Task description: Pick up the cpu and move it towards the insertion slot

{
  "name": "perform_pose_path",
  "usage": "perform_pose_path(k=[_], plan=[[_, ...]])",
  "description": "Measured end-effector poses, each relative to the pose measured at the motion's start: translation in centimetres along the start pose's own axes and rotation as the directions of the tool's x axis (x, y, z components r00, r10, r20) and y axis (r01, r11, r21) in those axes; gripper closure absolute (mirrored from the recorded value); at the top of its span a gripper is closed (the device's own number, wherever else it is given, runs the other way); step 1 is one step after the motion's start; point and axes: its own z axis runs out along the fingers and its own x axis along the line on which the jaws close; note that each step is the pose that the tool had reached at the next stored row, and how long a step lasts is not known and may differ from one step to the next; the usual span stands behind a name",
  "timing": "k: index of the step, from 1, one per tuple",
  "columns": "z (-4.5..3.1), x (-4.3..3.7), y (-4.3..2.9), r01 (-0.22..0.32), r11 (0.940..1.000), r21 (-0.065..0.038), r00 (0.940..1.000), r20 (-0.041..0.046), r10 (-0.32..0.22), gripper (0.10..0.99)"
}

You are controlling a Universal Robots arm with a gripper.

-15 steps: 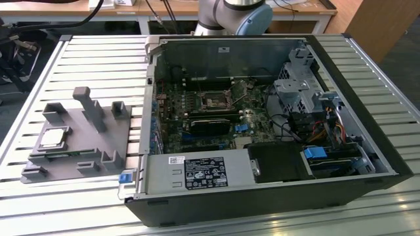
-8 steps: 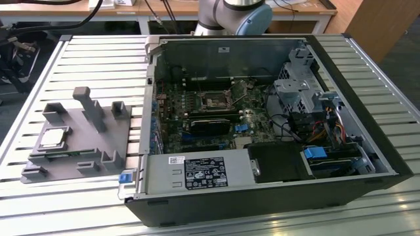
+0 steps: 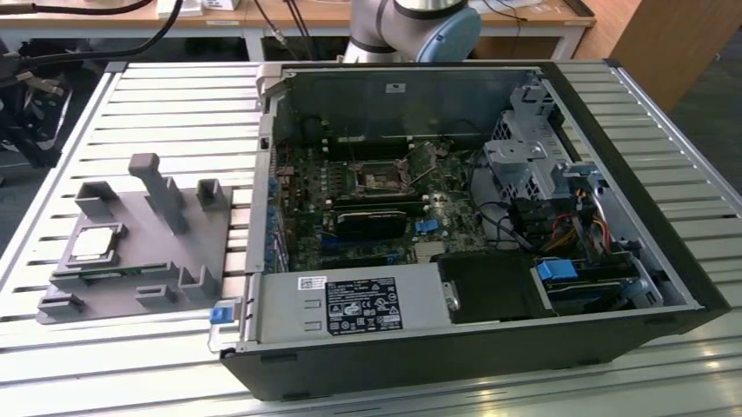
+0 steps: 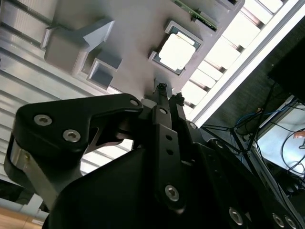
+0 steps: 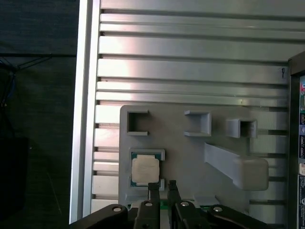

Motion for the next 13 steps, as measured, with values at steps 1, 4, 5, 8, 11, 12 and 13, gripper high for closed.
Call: perform_pose_path(k=[1,4,5,8,11,12,13], plan=[[0.07,0.02,0.00,0.000,1.0000,0.000,1.0000,0.0001,0.000,0.851],[0.26,0.11,-0.01,0.000,1.0000,0.000,1.0000,0.0002,0.000,0.737],[0.32,0.15,-0.02,0.000,1.0000,0.000,1.0000,0.0004,0.000,0.737],[0.52,0.32,-0.03,0.000,1.0000,0.000,1.0000,0.0011,0.000,0.620],[0.68,0.52,-0.04,0.000,1.0000,0.000,1.0000,0.0018,0.000,0.557],[0.73,0.58,-0.04,0.000,1.0000,0.000,1.0000,0.0021,0.000,0.557],[0.79,0.65,-0.04,0.000,1.0000,0.000,1.0000,0.0025,0.000,0.557]])
